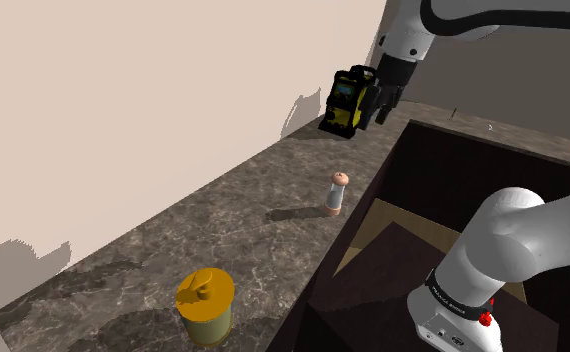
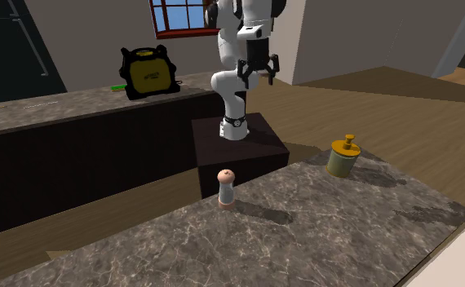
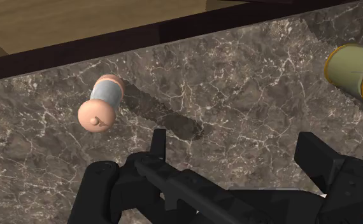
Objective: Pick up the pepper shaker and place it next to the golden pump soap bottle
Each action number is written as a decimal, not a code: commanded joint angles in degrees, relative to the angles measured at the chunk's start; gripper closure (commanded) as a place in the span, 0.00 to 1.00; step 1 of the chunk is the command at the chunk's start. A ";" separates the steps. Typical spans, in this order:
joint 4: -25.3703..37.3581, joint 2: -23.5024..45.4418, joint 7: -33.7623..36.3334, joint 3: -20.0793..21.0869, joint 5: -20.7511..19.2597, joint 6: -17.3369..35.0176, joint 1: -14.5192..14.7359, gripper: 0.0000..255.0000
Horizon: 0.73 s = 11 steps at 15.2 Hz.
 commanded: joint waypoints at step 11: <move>-2.43 15.89 -4.64 -4.44 -3.09 14.36 -2.28 0.00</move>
